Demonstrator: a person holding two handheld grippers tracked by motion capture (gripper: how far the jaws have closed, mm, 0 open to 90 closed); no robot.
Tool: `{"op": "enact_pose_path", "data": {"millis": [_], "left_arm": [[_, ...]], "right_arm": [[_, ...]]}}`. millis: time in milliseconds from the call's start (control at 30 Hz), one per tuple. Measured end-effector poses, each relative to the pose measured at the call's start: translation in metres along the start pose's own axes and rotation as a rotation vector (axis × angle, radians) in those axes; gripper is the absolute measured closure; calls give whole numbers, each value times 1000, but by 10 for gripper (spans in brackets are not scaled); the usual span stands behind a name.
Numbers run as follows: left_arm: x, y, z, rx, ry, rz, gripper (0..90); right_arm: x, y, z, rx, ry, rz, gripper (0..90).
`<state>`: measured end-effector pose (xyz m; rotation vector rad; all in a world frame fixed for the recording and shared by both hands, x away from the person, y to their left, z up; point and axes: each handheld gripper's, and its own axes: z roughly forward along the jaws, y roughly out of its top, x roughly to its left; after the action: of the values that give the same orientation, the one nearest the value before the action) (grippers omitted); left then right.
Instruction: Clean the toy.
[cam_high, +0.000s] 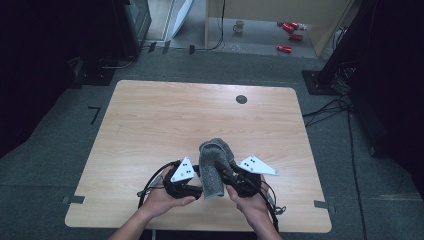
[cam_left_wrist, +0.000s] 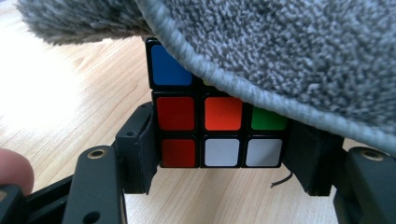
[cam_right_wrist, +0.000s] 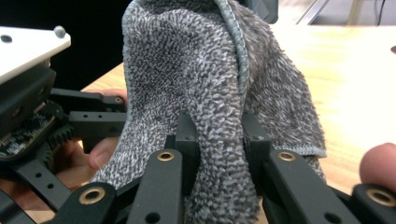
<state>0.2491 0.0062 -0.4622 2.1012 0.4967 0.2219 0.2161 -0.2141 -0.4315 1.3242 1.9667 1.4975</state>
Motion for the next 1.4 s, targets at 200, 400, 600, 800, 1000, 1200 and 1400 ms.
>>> {"op": "enact_pose_path", "data": {"millis": [200, 400, 600, 800, 1000, 1200, 1400], "left_arm": [[11, 1, -11, -39, 15, -26, 359], [22, 3, -24, -103, -16, -75, 358], [17, 5, -24, -120, -52, -47, 358], [22, 0, -21, -101, -46, -64, 358], [20, 5, -25, -145, -81, -76, 358], [22, 1, -23, -122, -71, -76, 358], [17, 5, -22, -130, -73, -66, 358]], "right_arm": [[-28, -6, 2, 16, -64, 47, 749], [-41, -17, 7, 48, -2, 114, 750], [-25, -21, 16, 73, 79, 88, 756], [-35, -14, 7, 24, 148, 170, 755], [-32, -20, 12, 51, 141, 144, 757], [-30, -15, 8, 33, 134, 142, 758], [-30, -17, 8, 30, 114, 138, 759]]}}
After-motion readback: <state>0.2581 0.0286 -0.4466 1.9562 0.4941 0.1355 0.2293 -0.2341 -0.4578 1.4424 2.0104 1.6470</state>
